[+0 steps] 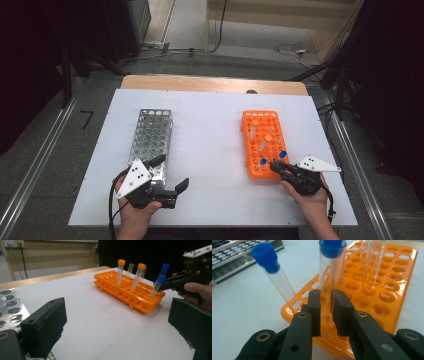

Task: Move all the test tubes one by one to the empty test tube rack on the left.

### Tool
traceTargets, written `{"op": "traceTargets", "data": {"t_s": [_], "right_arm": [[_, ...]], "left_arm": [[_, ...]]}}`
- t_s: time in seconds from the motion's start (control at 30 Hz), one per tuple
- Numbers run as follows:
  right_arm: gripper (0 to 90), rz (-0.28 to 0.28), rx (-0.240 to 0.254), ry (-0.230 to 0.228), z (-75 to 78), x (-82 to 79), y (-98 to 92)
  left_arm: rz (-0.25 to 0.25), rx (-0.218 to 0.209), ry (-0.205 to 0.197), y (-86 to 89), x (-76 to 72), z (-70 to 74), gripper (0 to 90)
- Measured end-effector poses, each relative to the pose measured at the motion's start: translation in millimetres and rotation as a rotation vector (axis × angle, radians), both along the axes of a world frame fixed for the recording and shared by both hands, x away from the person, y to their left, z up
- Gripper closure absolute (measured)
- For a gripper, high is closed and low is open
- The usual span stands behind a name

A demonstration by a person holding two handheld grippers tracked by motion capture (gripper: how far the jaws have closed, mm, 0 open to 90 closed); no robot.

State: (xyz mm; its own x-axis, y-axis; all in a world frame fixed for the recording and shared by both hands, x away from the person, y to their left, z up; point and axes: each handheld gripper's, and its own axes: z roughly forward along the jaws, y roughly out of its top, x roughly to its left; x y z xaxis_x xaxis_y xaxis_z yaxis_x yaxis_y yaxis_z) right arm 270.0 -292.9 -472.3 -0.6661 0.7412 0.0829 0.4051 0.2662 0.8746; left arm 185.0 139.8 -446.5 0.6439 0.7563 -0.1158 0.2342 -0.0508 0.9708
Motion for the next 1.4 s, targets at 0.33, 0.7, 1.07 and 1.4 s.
{"op": "traceTargets", "data": {"t_s": [0.33,0.7,1.07,1.4], "right_arm": [[75.4,0.034,0.018,0.001,19.7,-17.0,-3.9],[75.4,0.171,0.000,-0.002,29.7,-42.3,24.3],[75.4,0.283,-0.032,0.008,20.0,-47.2,63.7],[75.5,0.345,-0.049,0.011,14.0,-53.3,89.8]], "left_arm": [[-0.028,0.000,0.009,-5.4,-1.0,-1.1,2.2],[-0.044,-0.005,0.010,-10.1,-1.8,1.0,4.9],[-0.099,0.005,0.071,-42.2,-2.1,1.9,19.6],[-0.209,0.004,0.106,-69.1,-0.6,-0.2,32.0]]}}
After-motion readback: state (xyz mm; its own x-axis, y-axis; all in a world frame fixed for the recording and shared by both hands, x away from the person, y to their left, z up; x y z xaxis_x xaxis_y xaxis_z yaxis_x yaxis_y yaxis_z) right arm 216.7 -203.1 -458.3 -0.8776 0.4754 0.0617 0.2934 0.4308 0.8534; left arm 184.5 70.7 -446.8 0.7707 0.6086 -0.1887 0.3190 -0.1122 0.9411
